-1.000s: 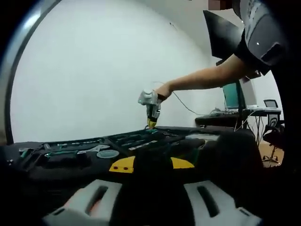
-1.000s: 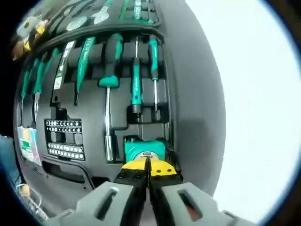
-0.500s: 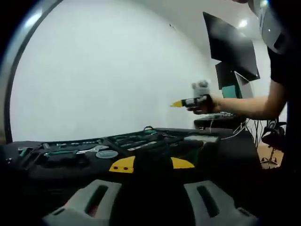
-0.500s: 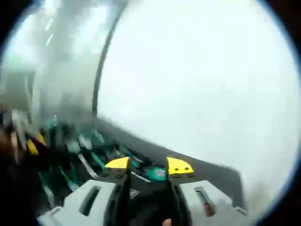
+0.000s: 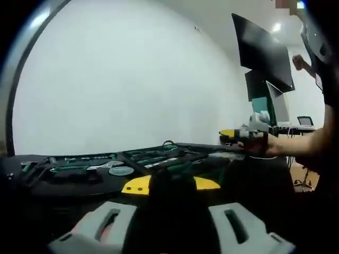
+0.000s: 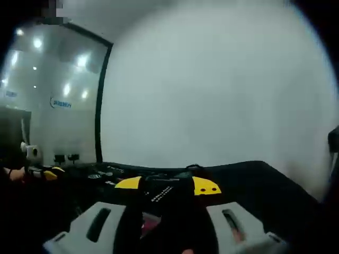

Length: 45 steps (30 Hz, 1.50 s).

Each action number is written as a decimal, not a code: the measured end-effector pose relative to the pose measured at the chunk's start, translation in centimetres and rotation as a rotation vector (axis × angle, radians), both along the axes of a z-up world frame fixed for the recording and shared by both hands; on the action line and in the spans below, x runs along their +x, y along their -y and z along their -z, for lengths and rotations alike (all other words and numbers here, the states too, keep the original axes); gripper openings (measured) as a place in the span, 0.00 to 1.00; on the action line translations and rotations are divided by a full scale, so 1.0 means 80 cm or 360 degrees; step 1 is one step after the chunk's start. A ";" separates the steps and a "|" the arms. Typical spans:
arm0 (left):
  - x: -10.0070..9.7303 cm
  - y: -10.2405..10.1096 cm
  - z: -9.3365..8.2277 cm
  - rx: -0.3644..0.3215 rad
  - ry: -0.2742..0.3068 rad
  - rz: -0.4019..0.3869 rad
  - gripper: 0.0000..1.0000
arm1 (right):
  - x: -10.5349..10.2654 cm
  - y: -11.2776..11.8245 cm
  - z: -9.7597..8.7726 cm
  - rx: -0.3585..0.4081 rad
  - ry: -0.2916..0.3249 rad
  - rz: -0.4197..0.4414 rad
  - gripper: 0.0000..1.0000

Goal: Pick up the tools and put them into their designated positions in the toolbox.

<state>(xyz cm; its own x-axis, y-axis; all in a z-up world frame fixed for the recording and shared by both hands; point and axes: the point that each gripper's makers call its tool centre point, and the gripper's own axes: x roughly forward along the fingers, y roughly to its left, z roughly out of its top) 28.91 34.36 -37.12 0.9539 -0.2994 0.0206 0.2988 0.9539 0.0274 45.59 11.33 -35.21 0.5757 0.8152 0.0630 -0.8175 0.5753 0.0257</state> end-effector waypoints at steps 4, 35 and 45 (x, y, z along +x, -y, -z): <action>0.001 -0.004 -0.001 -0.0043 -0.0008 -0.0013 0.28 | -0.020 -0.005 -0.046 0.0253 0.0175 -0.0090 0.26; 0.005 -0.006 0.000 -0.0009 -0.0014 -0.0015 0.26 | 0.271 -0.172 0.060 -0.2283 -0.0019 -0.0843 0.00; 0.008 -0.009 0.004 -0.0021 -0.0033 -0.0012 0.26 | 0.256 -0.168 0.070 -0.2349 -0.0200 -0.0925 0.00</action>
